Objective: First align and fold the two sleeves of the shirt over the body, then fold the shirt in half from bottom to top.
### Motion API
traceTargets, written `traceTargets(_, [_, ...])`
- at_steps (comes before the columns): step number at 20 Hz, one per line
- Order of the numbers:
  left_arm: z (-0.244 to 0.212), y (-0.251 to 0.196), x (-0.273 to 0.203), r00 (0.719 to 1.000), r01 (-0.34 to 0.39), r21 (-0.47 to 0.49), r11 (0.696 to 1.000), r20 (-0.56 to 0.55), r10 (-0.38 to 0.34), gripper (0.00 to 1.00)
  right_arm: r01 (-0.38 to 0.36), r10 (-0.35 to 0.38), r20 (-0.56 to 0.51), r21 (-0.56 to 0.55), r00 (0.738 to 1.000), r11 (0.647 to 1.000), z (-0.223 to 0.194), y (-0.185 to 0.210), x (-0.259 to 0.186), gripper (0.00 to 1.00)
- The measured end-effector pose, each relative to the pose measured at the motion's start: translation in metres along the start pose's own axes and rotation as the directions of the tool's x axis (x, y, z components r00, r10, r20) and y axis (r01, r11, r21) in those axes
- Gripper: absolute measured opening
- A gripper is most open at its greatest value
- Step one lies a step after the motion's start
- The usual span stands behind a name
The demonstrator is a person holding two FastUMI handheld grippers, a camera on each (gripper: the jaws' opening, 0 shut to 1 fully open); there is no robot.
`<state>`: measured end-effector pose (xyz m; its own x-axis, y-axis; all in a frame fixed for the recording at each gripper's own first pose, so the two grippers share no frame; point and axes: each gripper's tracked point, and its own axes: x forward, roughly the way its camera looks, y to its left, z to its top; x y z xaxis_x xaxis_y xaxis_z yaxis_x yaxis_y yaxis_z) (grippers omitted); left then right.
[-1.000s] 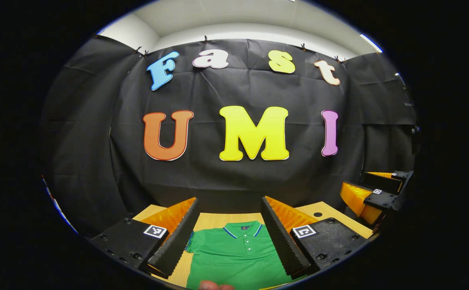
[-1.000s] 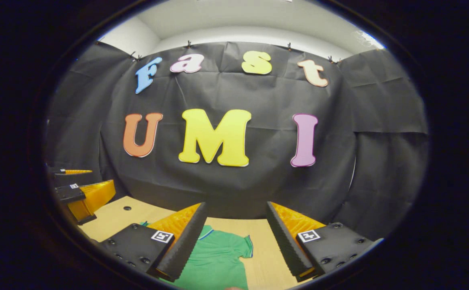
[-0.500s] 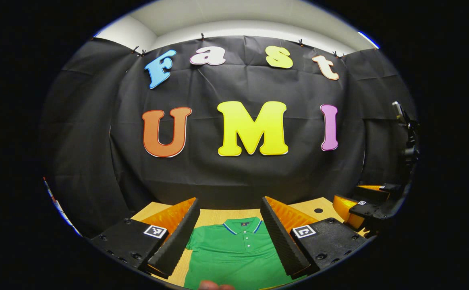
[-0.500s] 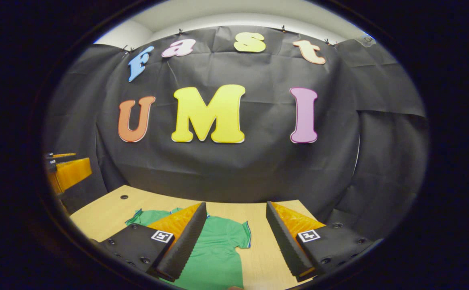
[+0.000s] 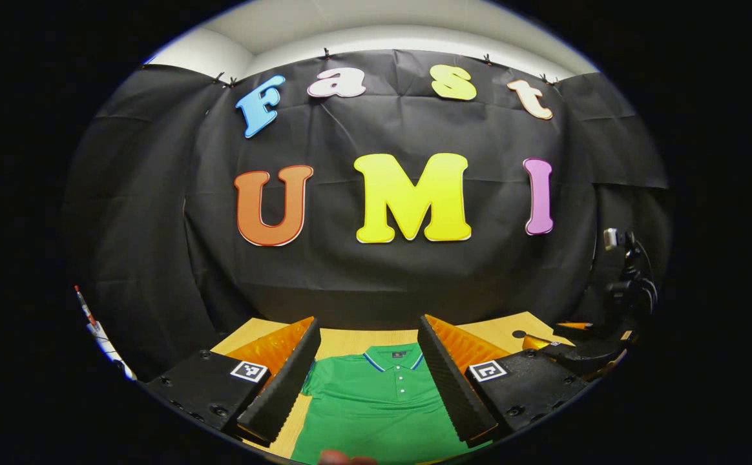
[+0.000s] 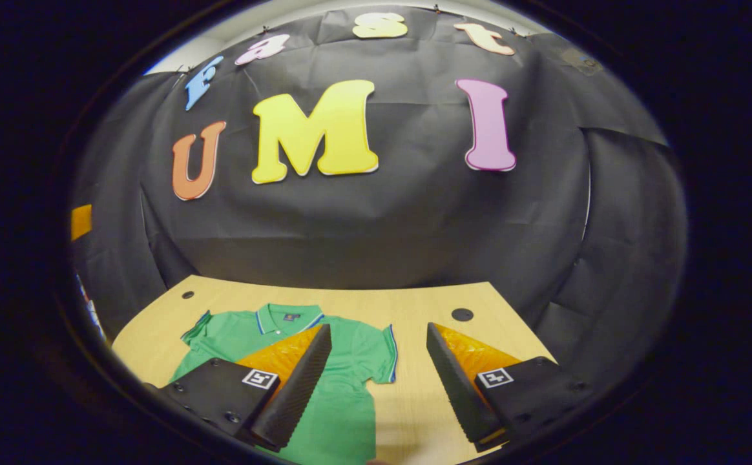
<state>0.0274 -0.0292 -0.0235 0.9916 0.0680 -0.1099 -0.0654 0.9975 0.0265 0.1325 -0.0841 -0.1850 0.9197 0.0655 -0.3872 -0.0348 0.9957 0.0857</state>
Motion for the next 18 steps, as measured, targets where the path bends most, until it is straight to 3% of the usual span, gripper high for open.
traceTargets(11, [-0.018, 0.011, 0.020, 0.995, -0.079, -0.027, 0.997, -0.057, 0.077, 0.98, -0.047, 0.054, -0.155, 0.049, 0.986, 0.998, -0.067, -0.012, 0.123, 0.97])
traceTargets(18, [-0.034, 0.028, 0.027, 0.988, -0.127, -0.025, 0.992, -0.094, 0.125, 0.97, -0.020, 0.043, -0.236, 0.099, 0.971, 0.995, -0.106, -0.020, 0.176, 0.97])
